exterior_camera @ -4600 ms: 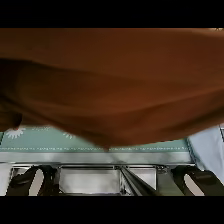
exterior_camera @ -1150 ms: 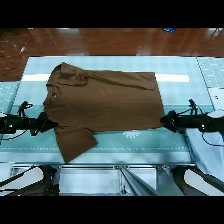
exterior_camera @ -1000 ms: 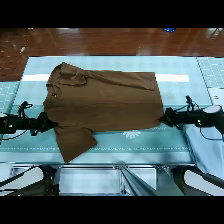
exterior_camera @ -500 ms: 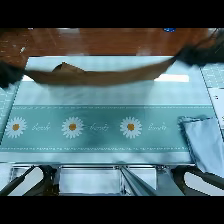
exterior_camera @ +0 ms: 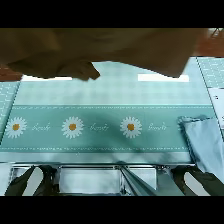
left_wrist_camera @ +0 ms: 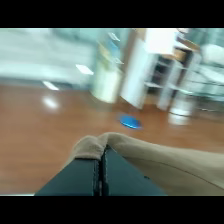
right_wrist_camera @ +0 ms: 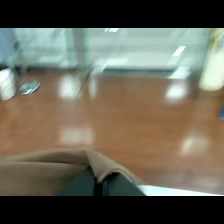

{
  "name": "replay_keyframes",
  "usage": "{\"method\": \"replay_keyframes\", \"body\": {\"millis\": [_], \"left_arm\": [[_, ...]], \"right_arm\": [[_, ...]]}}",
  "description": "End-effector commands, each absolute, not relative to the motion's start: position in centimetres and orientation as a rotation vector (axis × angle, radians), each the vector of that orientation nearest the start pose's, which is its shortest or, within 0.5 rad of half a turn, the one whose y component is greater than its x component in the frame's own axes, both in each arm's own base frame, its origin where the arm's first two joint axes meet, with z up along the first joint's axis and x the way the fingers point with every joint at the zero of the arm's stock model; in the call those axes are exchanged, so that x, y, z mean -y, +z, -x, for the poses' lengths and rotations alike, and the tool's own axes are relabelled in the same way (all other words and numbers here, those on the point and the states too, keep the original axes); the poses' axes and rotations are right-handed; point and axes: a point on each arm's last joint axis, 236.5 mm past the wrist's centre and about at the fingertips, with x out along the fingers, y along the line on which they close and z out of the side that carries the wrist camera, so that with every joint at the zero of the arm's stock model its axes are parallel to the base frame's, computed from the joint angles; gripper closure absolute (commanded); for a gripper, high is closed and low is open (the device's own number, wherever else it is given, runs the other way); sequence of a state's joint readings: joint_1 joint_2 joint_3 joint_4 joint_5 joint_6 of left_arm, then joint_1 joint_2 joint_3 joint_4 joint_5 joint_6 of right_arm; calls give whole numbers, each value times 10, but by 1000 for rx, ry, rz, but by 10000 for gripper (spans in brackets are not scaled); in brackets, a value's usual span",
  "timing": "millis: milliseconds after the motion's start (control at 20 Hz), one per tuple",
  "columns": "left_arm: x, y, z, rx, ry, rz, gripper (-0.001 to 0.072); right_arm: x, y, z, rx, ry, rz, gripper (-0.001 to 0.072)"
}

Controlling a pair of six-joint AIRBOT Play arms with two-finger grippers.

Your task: Fold the shirts.

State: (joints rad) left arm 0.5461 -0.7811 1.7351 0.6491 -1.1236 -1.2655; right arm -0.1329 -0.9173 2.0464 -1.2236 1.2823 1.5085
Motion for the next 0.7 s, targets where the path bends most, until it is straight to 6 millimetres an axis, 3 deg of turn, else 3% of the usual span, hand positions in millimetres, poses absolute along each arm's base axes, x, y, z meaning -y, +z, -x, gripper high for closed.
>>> {"method": "replay_keyframes", "body": {"millis": [0, 100, 200, 350, 450, 550, 650], "left_arm": [[22, 521, -209, 106, -37, 0, 686], [17, 522, -173, 125, 23, -63, 686], [10, 515, -149, 111, 41, -69, 686], [-3, 494, -140, 28, 63, -33, 686], [-6, 465, -157, -87, 65, 11, 686], [-11, 411, -191, -288, 74, 76, 685], [-12, 355, -237, -449, 64, 104, 685]], "right_arm": [[-25, 504, -202, -97, 88, -22, 683], [-25, 492, -178, -142, 72, -12, 684], [-26, 478, -164, -196, 71, -6, 684], [-26, 462, -158, -263, 72, -12, 684], [-27, 436, -169, -356, 77, -44, 684], [-35, 385, -192, -532, 126, -85, 684], [-42, 338, -227, -634, 178, -116, 684]]}}
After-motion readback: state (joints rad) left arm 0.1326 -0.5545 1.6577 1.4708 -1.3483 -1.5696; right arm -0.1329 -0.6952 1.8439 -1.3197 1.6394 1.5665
